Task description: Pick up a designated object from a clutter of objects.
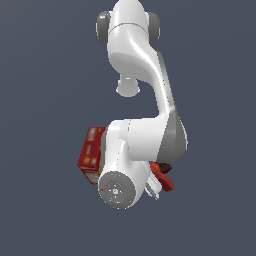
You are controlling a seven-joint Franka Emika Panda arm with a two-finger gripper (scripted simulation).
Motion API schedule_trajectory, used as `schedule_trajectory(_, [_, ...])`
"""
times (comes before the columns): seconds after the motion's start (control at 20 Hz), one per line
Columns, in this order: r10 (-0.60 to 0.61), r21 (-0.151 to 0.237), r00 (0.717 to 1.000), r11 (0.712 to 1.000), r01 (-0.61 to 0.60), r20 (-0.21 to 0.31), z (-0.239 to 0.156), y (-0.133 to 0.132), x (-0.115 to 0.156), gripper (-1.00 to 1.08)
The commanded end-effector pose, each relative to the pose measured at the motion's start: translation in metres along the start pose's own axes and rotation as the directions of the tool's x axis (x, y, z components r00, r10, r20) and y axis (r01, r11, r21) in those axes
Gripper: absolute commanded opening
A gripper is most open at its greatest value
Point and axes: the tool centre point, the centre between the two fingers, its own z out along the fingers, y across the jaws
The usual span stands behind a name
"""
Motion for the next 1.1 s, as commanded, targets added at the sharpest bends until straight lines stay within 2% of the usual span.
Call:
schedule_trajectory(0.0, [0.061, -0.009, 0.997, 0.998, -0.061, 0.044, 0.014, -0.006, 0.010, 1.08])
schedule_trajectory(0.5, [0.249, -0.032, 0.951, 0.968, -0.248, 0.181, 0.048, -0.028, 0.034, 1.08])
schedule_trajectory(0.75, [0.303, -0.043, 0.928, 0.953, -0.301, 0.219, 0.059, -0.033, 0.041, 1.08])
schedule_trajectory(1.05, [0.333, -0.050, 0.912, 0.942, -0.331, 0.240, 0.065, -0.037, 0.045, 1.08])
